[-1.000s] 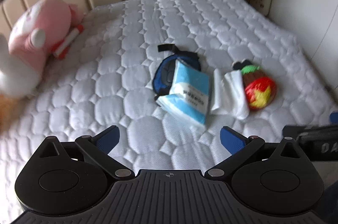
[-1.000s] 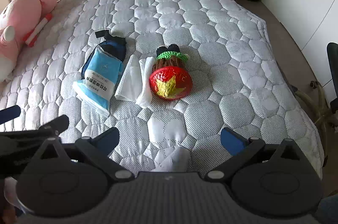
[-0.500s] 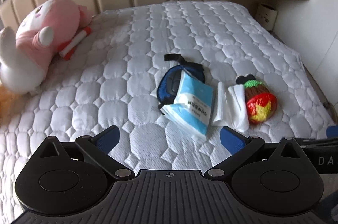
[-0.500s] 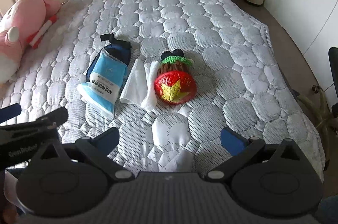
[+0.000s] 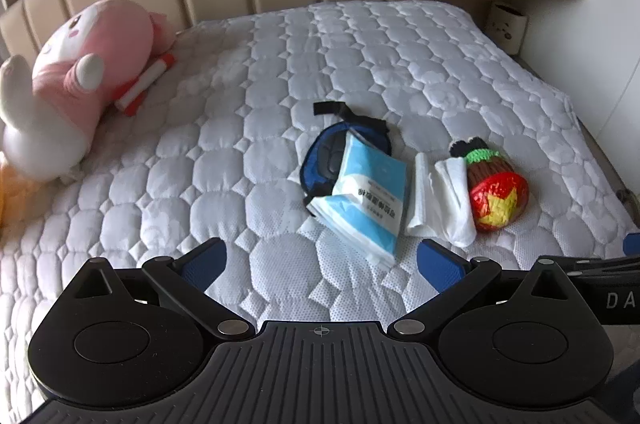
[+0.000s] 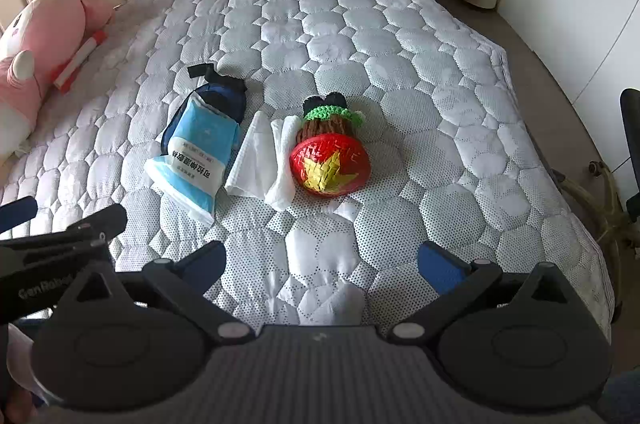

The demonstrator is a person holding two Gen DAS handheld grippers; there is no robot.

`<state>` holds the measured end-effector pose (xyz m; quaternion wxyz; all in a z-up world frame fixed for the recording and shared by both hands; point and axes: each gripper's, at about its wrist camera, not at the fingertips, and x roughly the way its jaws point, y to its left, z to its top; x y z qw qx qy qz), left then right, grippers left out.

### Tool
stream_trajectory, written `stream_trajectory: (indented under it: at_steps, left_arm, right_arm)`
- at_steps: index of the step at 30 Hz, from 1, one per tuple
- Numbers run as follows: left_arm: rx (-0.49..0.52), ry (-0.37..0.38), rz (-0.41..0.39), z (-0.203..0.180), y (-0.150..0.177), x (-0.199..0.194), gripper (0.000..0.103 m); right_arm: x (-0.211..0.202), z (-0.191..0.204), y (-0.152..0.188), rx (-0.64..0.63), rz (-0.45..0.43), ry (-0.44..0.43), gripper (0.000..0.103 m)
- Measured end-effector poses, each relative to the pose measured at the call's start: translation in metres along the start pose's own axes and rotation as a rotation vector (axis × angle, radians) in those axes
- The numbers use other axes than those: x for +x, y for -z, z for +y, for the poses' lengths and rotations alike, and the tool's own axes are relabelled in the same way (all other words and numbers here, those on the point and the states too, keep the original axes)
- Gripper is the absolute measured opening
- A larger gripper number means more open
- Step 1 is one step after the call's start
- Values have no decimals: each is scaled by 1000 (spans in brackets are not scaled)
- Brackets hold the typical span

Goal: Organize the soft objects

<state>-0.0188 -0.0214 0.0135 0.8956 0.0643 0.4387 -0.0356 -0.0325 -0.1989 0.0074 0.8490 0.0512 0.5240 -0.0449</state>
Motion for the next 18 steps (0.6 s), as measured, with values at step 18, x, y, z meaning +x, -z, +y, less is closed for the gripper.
stream_trajectory:
  at_steps: [18]
  left_arm:
    - [32, 5, 5, -5, 1, 2, 103]
  right_arm:
    - [2, -2, 2, 7, 9, -2, 103]
